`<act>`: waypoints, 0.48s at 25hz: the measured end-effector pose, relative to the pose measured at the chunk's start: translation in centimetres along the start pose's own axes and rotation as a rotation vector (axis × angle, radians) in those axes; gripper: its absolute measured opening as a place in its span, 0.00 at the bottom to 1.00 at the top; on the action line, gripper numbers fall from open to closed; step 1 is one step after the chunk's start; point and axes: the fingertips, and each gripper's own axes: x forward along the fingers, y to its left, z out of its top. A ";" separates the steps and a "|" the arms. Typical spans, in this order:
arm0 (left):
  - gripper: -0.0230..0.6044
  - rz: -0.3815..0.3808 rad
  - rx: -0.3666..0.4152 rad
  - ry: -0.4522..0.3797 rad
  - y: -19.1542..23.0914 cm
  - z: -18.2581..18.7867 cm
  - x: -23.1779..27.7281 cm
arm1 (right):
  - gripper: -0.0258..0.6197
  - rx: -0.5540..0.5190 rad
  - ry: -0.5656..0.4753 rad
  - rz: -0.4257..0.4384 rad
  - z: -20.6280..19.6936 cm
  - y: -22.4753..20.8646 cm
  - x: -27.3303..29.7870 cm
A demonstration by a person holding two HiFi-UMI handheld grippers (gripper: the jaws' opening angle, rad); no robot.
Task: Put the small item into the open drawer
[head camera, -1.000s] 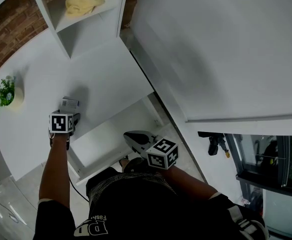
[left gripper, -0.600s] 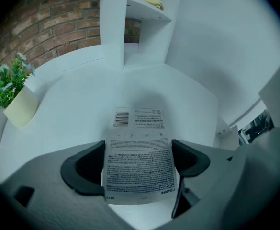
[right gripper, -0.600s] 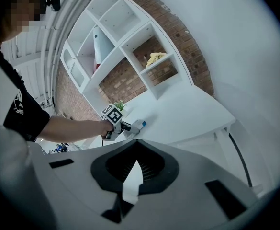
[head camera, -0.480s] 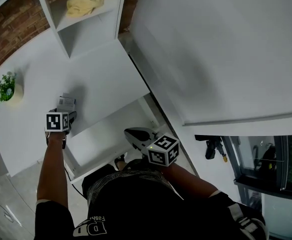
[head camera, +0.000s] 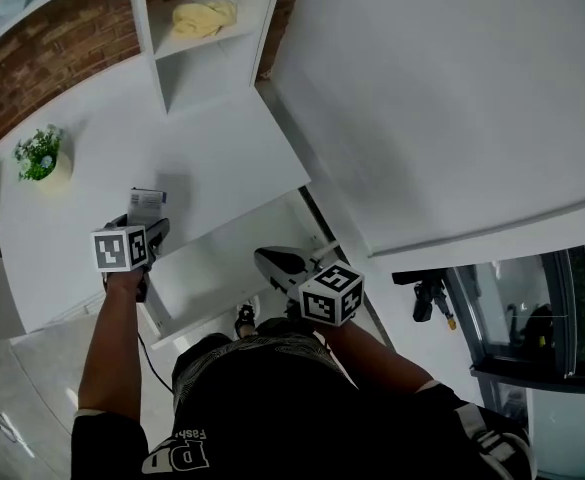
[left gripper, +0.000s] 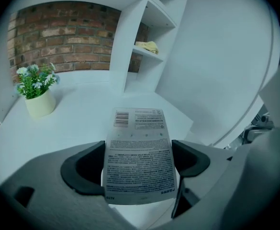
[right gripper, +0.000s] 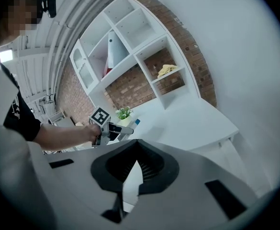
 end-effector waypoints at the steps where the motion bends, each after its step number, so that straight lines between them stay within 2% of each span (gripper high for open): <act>1: 0.71 -0.007 0.002 -0.013 -0.2 -0.1 -1.1 | 0.05 -0.005 -0.002 -0.002 -0.1 0.8 -0.1; 12: 0.71 -0.067 0.058 -0.175 -3.4 -3.2 -12.5 | 0.05 -0.074 -0.014 -0.024 -2.1 8.3 -0.6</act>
